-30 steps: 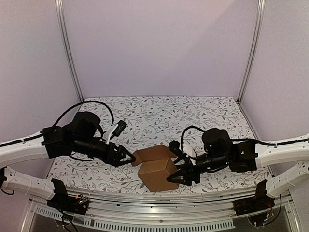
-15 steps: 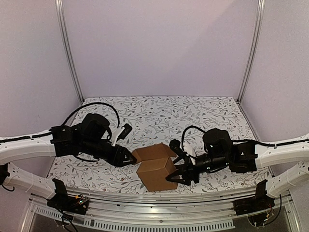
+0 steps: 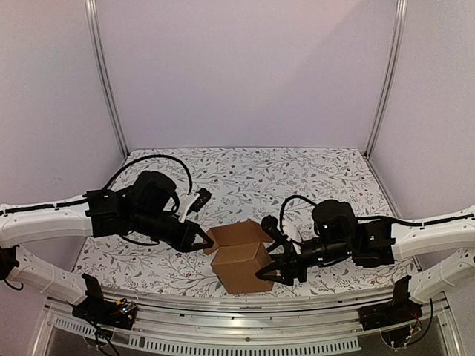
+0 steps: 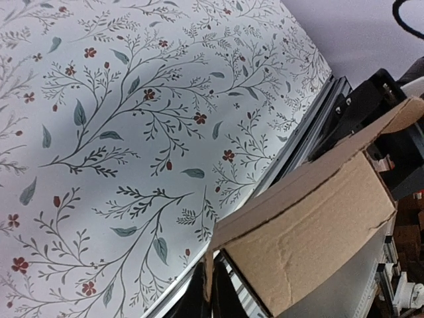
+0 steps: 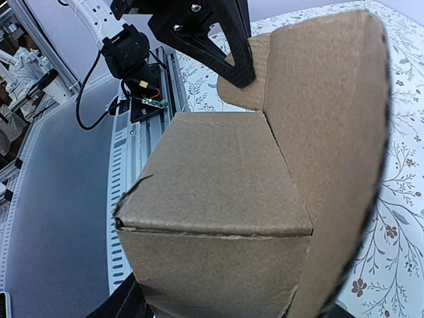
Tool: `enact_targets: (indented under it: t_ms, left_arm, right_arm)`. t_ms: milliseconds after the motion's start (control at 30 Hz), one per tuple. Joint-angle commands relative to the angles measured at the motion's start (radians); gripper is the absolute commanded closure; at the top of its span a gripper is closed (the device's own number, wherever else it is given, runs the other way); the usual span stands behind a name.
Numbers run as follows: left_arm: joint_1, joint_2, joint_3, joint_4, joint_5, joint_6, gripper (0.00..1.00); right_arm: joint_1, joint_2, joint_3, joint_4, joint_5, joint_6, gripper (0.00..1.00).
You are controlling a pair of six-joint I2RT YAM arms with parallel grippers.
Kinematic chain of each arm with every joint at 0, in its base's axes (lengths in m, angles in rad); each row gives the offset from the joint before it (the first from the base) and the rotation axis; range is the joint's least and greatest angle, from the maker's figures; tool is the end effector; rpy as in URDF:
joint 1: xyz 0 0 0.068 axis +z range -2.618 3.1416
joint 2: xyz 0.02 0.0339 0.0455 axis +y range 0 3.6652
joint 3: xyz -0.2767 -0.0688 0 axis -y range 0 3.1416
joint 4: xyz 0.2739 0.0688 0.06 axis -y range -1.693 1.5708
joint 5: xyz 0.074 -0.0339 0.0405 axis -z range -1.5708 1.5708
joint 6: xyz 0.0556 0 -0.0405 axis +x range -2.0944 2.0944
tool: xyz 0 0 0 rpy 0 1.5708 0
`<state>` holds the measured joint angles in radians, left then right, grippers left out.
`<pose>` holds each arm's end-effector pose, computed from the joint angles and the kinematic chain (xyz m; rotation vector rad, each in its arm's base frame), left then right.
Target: Fold the paper box
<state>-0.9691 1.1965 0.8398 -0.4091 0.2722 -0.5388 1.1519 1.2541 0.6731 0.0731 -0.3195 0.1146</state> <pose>0.1509 -0.2462 0.2432 0.6901 2.4611 -0.9984 0.1087 0.2871 0.2146 -1.2915 1.8358 1.0676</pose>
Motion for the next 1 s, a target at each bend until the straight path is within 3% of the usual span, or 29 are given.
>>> enact_targets:
  t_ms: [0,633,967]
  left_arm:
    - [-0.020,0.018,0.035,0.015,0.017,0.009,1.00]
    - [-0.058,0.114,0.101,-0.010,0.003,-0.056,1.00]
    - [-0.103,0.169,0.074,0.062,-0.065,-0.092,1.00]
  right_arm:
    - [0.012,0.018,-0.022,0.020,0.057,-0.027,0.51]
    - [0.077,0.094,-0.099,0.192,0.452,-0.055,0.54]
    - [0.082,0.200,-0.177,0.424,0.580,0.001,0.54]
